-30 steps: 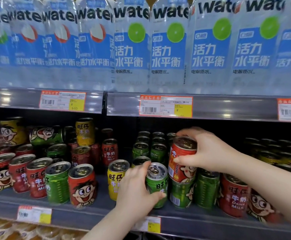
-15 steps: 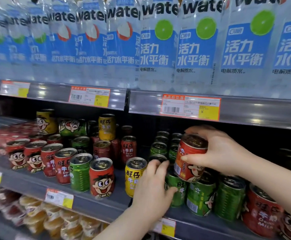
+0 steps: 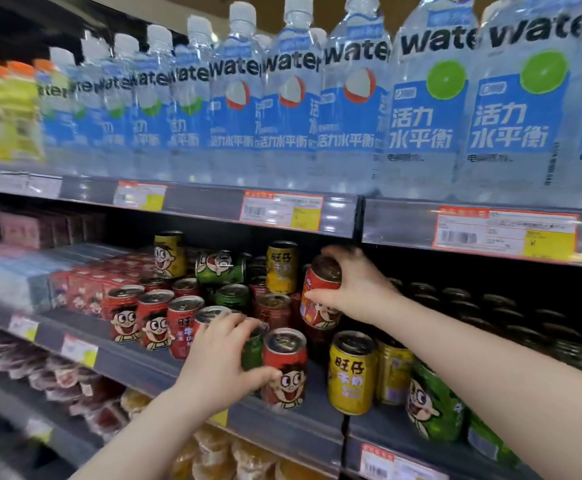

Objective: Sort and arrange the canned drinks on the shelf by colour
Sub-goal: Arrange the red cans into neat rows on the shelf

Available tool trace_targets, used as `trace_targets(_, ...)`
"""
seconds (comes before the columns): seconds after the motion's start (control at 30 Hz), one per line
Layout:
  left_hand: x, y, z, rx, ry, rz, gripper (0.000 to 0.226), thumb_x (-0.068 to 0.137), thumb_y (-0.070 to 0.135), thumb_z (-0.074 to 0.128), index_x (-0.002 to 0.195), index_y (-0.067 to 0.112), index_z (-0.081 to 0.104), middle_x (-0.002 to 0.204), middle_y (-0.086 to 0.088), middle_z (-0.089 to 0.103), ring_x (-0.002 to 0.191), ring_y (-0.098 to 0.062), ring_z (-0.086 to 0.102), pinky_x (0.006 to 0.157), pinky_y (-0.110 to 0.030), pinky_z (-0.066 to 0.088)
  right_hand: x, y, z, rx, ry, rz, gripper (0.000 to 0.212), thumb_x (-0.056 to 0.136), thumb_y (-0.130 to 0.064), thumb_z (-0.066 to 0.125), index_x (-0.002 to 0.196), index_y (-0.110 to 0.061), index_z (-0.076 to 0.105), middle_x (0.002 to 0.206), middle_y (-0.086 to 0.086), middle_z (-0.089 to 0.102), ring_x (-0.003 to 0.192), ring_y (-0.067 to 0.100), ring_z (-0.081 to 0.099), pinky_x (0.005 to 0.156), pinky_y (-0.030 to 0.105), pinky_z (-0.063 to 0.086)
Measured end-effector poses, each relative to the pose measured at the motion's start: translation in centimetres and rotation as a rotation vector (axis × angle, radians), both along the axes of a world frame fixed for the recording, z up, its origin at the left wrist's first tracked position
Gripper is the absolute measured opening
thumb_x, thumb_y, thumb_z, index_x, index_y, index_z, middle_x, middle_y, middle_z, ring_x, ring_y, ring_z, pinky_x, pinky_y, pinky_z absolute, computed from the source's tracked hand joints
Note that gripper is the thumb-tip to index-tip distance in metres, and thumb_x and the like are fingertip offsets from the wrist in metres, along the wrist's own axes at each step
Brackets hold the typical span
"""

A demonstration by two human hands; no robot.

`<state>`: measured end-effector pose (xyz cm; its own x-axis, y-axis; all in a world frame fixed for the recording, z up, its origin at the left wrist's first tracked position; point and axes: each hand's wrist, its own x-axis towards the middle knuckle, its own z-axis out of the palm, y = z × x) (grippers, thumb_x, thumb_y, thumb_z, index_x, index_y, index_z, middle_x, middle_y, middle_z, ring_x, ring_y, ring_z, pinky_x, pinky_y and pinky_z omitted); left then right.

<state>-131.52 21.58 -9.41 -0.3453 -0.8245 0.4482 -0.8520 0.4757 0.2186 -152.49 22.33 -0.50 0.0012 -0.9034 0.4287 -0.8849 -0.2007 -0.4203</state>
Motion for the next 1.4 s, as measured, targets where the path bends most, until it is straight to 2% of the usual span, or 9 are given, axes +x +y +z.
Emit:
trace_targets(0.1, 1.3, -0.9, -0.6, 0.051, -0.086, 0.023, 0.093, 0.070, 0.071, 0.054, 0.146, 0.026, 0.023, 0.153, 0.000, 0.022, 0.142, -0.018, 0.017, 0.117, -0.035, 0.014, 1.0, -2.6, -1.5, 0.102, 0.063, -0.048, 0.084, 0.074, -0.044, 0.072, 0.143, -0.026, 0.029, 0.148, 0.003, 0.032, 0.133, 0.020, 0.036, 0.107, 0.027, 0.033)
trace_targets(0.23, 2.2, -2.3, -0.6, 0.042, -0.197, 0.023, 0.093, 0.076, 0.064, 0.056, 0.148, 0.024, 0.013, 0.157, 0.001, 0.014, 0.144, -0.018, 0.009, 0.118, -0.041, 0.004, 1.5, -4.0, -3.4, 0.280, 0.069, -0.054, 0.081, 0.074, -0.036, 0.074, 0.142, -0.021, 0.032, 0.145, 0.005, 0.036, 0.131, 0.021, 0.039, 0.107, 0.029, 0.035)
trace_targets(0.53, 1.9, -4.2, -0.1, 0.053, -0.237, -0.030, 0.096, 0.073, 0.073, 0.050, 0.148, 0.025, 0.014, 0.154, 0.005, 0.023, 0.144, -0.019, 0.011, 0.115, -0.048, -0.004, 2.1, -3.9, -4.4, 0.459, 0.253, -0.022, 0.074, 0.077, -0.036, 0.070, 0.141, -0.028, 0.034, 0.150, 0.001, 0.032, 0.135, 0.020, 0.035, 0.110, 0.032, 0.033)
trace_targets(0.7, 1.9, -4.2, -0.5, 0.072, 0.027, -0.093, 0.090, 0.073, 0.063, 0.061, 0.146, 0.027, 0.022, 0.149, 0.008, 0.030, 0.141, -0.011, 0.018, 0.115, -0.045, -0.009, 2.2, -2.6, -2.5, 0.360, 0.216, -0.008, 0.059, 0.084, -0.007, 0.052, 0.138, -0.028, 0.041, 0.150, -0.002, 0.030, 0.137, 0.017, 0.030, 0.111, 0.024, 0.026)
trace_targets(0.8, 2.2, -3.5, 0.5, 0.076, 0.444, -0.164, 0.090, 0.070, 0.045, 0.075, 0.144, 0.025, 0.029, 0.141, 0.007, 0.034, 0.133, -0.012, 0.031, 0.117, -0.036, 0.015, 2.5, -2.1, -1.8, 0.283, 0.185, -0.004, 0.045, 0.088, -0.015, 0.052, 0.129, -0.030, 0.049, 0.140, -0.005, 0.041, 0.128, 0.015, 0.040, 0.104, 0.023, 0.034)
trace_targets(0.9, 3.2, -2.6, 2.3, 0.067, 0.694, -0.168, 0.084, 0.069, 0.033, 0.079, 0.141, 0.025, 0.036, 0.127, 0.011, 0.037, 0.116, -0.005, 0.039, 0.099, -0.021, 0.033, 3.7, -2.9, -1.3, 0.214, 0.191, 0.039, 0.035, 0.088, -0.021, 0.055, 0.122, -0.029, 0.056, 0.131, -0.006, 0.050, 0.120, 0.014, 0.047, 0.099, 0.024, 0.040)
trace_targets(1.1, 7.9, -0.6, 3.7, 0.020, 0.709, 0.001, 0.079, 0.064, 0.029, 0.083, 0.131, 0.030, 0.043, 0.120, 0.015, 0.043, 0.109, -0.002, 0.041, 0.092, -0.021, 0.032, 7.6, -7.0, -0.8, 0.171, 0.211, 0.185, 0.035, 0.086, -0.021, 0.059, 0.121, -0.023, 0.059, 0.123, -0.005, 0.058, 0.114, 0.015, 0.053, 0.083, 0.017, 0.038)
trace_targets(1.27, 12.2, 0.6, 2.0, 0.048, 0.752, 0.155, 0.078, 0.058, 0.028, 0.087, 0.120, 0.036, 0.041, 0.122, 0.013, 0.048, 0.112, -0.008, 0.047, 0.095, -0.026, 0.037, 10.6, -11.8, -2.1, 0.167, 0.174, 0.226, 0.054, 0.083, -0.024, 0.065, 0.134, -0.021, 0.045, 0.142, 0.002, 0.045, 0.128, 0.019, 0.044, 0.101, 0.024, 0.035)
trace_targets(1.4, 14.6, 0.5, 0.4, 0.104, 0.779, 0.173, 0.080, 0.058, 0.030, 0.086, 0.123, 0.035, 0.040, 0.125, 0.011, 0.048, 0.113, -0.011, 0.049, 0.096, -0.029, 0.039, 12.1, -14.7, -3.1, 0.197, 0.139, 0.193, 0.077, 0.077, -0.026, 0.069, 0.143, -0.019, 0.030, 0.149, 0.007, 0.034, 0.133, 0.025, 0.039, 0.105, 0.029, 0.036)
